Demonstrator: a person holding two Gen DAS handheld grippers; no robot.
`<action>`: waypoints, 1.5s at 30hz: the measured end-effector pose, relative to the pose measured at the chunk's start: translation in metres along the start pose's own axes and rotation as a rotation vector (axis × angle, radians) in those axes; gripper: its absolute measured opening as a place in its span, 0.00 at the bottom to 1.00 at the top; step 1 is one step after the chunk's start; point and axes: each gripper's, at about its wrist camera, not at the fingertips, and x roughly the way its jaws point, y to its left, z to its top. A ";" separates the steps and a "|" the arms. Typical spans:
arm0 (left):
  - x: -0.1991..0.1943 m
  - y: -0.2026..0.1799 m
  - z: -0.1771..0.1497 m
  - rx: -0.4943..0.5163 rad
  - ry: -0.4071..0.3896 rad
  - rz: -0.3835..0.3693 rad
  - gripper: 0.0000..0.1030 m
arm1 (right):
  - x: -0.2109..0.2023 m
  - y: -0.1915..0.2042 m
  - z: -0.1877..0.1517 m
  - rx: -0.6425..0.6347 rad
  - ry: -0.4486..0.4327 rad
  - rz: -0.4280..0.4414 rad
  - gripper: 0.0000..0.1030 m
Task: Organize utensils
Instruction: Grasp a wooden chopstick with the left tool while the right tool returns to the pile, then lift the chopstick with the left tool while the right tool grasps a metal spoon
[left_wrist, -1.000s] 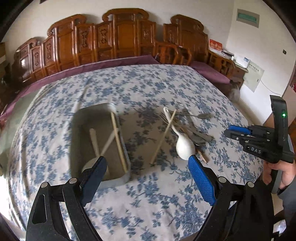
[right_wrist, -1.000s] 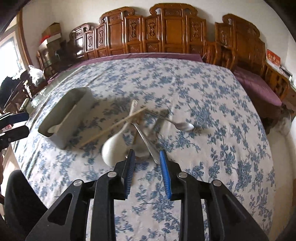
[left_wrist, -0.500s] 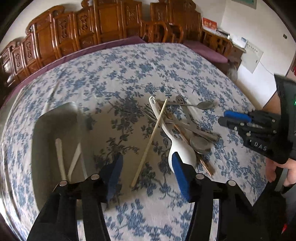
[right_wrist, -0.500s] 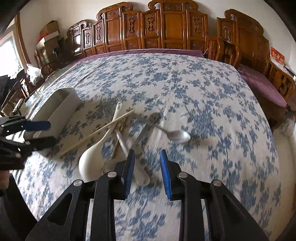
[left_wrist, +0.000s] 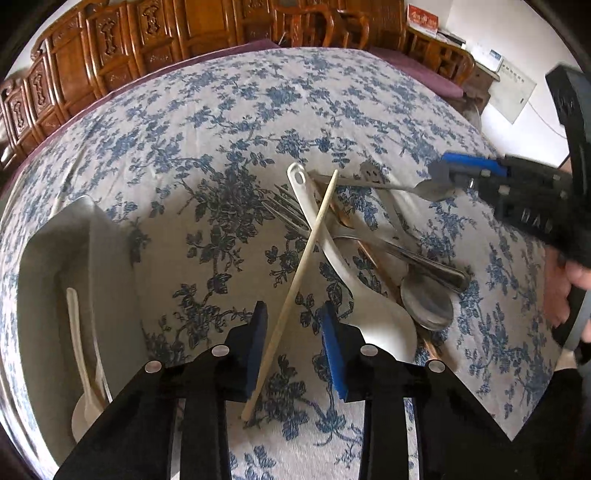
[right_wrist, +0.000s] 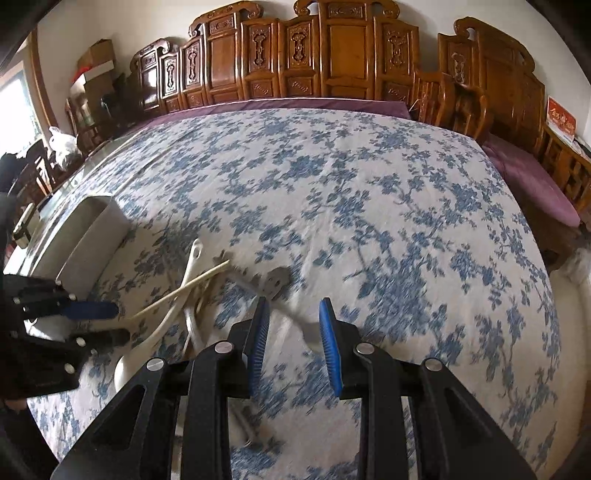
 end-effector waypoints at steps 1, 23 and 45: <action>0.003 0.000 0.001 -0.003 0.003 -0.003 0.26 | 0.000 -0.003 0.001 0.007 -0.004 -0.003 0.29; -0.023 0.007 0.000 -0.043 -0.091 -0.047 0.04 | 0.044 0.014 0.006 -0.159 0.151 0.002 0.29; -0.077 0.012 -0.017 -0.063 -0.180 -0.069 0.04 | 0.035 0.027 -0.012 -0.181 0.224 0.009 0.03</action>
